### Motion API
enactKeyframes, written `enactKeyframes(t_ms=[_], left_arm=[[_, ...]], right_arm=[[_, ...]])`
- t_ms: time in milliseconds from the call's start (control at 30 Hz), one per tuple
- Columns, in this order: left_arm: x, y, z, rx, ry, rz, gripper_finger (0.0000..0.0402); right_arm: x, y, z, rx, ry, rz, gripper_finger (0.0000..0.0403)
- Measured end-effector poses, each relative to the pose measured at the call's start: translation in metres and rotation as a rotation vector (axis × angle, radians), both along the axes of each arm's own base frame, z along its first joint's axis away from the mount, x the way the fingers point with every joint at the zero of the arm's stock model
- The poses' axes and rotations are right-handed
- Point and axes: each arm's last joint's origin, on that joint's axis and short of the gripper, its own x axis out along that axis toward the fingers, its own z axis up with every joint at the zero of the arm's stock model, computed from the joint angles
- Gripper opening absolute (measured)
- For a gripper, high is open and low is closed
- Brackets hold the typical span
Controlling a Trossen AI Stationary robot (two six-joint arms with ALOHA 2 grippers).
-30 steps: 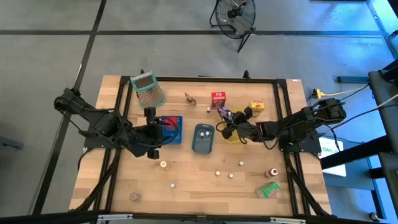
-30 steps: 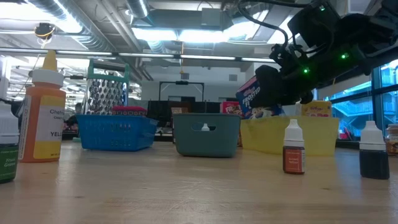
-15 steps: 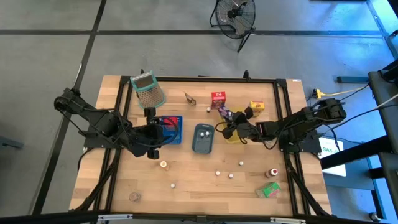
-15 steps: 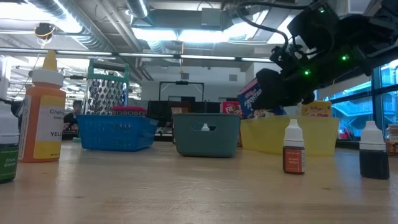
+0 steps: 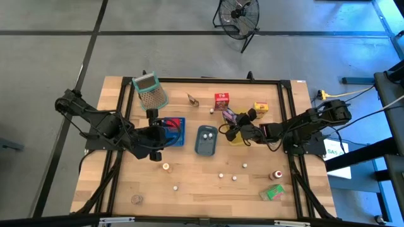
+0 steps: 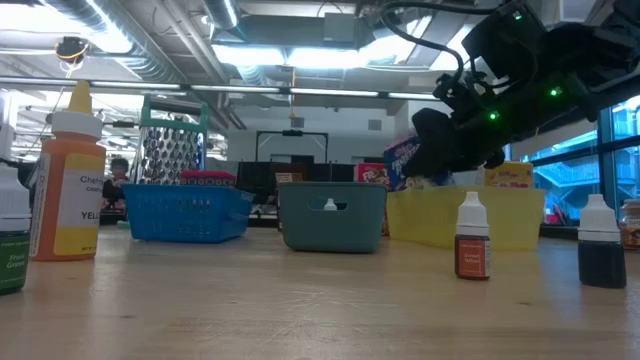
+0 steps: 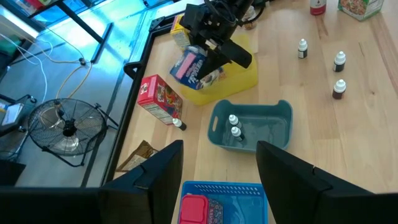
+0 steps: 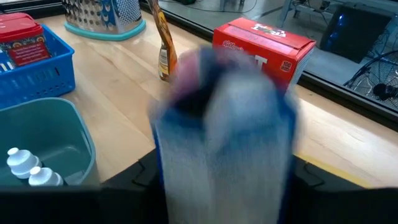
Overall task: Pick & Place Kitchen Items
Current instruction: Put the blue cereal box into the yellow bin
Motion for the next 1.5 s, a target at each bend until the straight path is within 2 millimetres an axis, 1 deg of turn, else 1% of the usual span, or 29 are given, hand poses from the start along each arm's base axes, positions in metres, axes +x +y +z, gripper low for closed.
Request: enactKeyframes(t_ms=[167, 300, 467, 700, 933, 1167, 1300, 1500], left_arm=[[0.000, 0.000, 0.000, 0.000, 0.000, 0.000, 0.0198], [0.000, 0.000, 0.000, 0.000, 0.000, 0.000, 0.0199], [0.000, 0.000, 0.000, 0.000, 0.000, 0.000, 0.0199], [0.000, 0.000, 0.000, -0.003, 0.002, -0.003, 0.0200], [0.000, 0.000, 0.000, -0.004, 0.002, -0.004, 0.0198], [0.000, 0.000, 0.000, -0.005, 0.003, -0.004, 0.0198], [0.000, 0.000, 0.000, -0.005, 0.003, -0.005, 0.0197], [0.000, 0.000, 0.000, -0.005, 0.003, -0.005, 0.0196]], right_arm=[[0.000, 0.000, 0.000, 0.000, 0.000, 0.000, 0.0247], [0.000, 0.000, 0.000, -0.001, 0.000, 0.000, 0.0260], [0.000, 0.000, 0.000, -0.011, 0.010, 0.005, 0.0260], [-0.001, 0.001, 0.003, -0.076, 0.027, -0.018, 0.0259], [-0.003, 0.002, 0.007, -0.100, 0.048, 0.001, 0.0259], [-0.003, 0.008, 0.008, -0.113, 0.056, 0.031, 0.0259], [-0.001, 0.009, 0.011, -0.138, 0.066, 0.048, 0.0259], [0.007, 0.009, 0.022, -0.202, 0.085, 0.035, 0.0259]])
